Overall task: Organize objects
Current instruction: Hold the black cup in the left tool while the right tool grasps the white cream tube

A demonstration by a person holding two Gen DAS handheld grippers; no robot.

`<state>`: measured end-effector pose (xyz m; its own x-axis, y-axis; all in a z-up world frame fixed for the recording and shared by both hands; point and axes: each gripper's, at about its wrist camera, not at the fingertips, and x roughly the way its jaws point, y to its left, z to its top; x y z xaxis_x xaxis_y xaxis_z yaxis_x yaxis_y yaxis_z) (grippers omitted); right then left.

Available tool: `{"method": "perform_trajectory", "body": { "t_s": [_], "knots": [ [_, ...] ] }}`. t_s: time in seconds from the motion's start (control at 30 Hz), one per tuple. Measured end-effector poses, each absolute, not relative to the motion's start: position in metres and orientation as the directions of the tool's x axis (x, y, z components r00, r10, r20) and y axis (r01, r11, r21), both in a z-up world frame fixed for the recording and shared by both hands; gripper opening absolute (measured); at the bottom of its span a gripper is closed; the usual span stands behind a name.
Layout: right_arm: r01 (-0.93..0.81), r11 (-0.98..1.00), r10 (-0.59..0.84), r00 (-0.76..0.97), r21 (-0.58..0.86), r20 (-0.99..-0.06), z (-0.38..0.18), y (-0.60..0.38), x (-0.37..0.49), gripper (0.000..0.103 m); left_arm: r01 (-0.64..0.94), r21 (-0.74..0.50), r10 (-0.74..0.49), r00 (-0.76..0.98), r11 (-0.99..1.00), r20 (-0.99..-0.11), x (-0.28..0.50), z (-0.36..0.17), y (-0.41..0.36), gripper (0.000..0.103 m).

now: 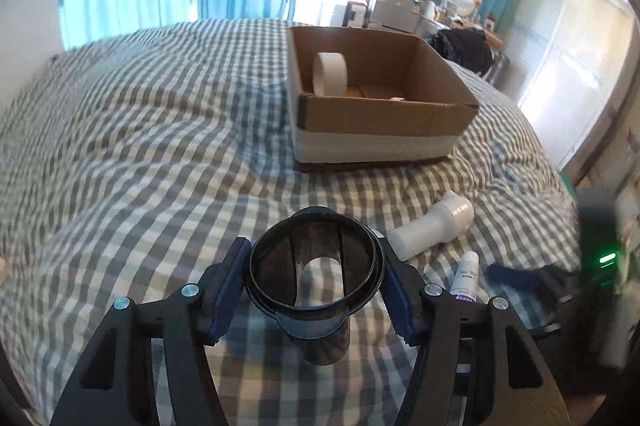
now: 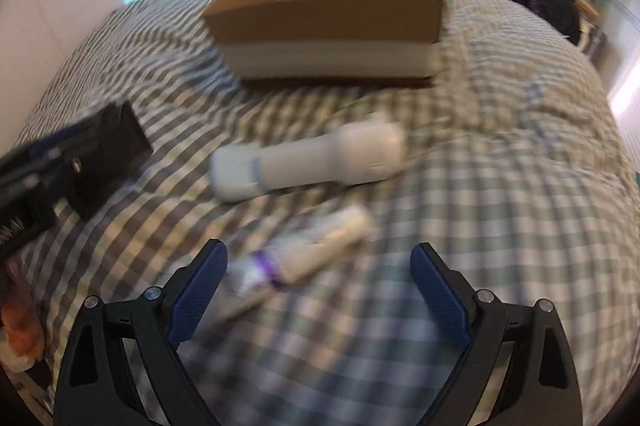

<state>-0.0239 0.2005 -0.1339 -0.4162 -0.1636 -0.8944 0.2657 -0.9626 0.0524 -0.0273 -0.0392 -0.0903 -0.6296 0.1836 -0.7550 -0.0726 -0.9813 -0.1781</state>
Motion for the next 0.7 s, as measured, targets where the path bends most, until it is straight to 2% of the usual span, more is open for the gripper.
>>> {"method": "perform_trajectory", "body": {
  "t_s": [0.03, 0.1, 0.2, 0.23, 0.33, 0.37, 0.4, 0.7],
  "knots": [
    [0.265, -0.963, -0.158, -0.406, 0.05, -0.9, -0.14, 0.196, -0.027, 0.093, -0.066, -0.192, 0.19, -0.625, -0.979, -0.757, -0.027, -0.092, -0.041, 0.063],
    [0.272, -0.962, -0.15, -0.405, 0.038, -0.902, -0.147, 0.189, -0.03, 0.085, -0.066, -0.208, 0.203, -0.619, -0.976, -0.759, -0.03, -0.097, -0.042, 0.063],
    [0.293, -0.955, -0.161, -0.422, 0.033, -0.892, -0.145, 0.185, -0.031, 0.062, -0.076, -0.202, 0.205, -0.615, -0.976, -0.762, -0.029, -0.099, -0.038, 0.063],
    [0.298, -0.954, -0.162, -0.426, 0.032, -0.89, -0.144, 0.184, -0.03, 0.051, -0.08, -0.2, 0.206, -0.614, -0.977, -0.762, -0.027, -0.098, -0.038, 0.063],
    [0.311, -0.949, -0.182, -0.442, 0.04, -0.878, -0.139, 0.184, -0.026, 0.035, -0.088, -0.188, 0.202, -0.614, -0.978, -0.763, -0.026, -0.097, -0.035, 0.063],
    [0.317, -0.947, -0.189, -0.447, 0.043, -0.874, -0.138, 0.184, -0.025, 0.023, -0.084, -0.182, 0.194, -0.615, -0.98, -0.764, -0.024, -0.096, -0.034, 0.063],
    [0.323, -0.945, -0.193, -0.458, 0.04, -0.868, -0.134, 0.184, -0.023, 0.02, -0.079, -0.173, 0.185, -0.616, -0.982, -0.766, -0.024, -0.096, -0.033, 0.063],
    [0.32, -0.946, -0.221, -0.531, 0.048, -0.818, -0.102, 0.193, -0.006, 0.02, -0.083, -0.152, 0.171, -0.61, -0.985, -0.774, -0.015, -0.088, -0.023, 0.063]
  ]
}}
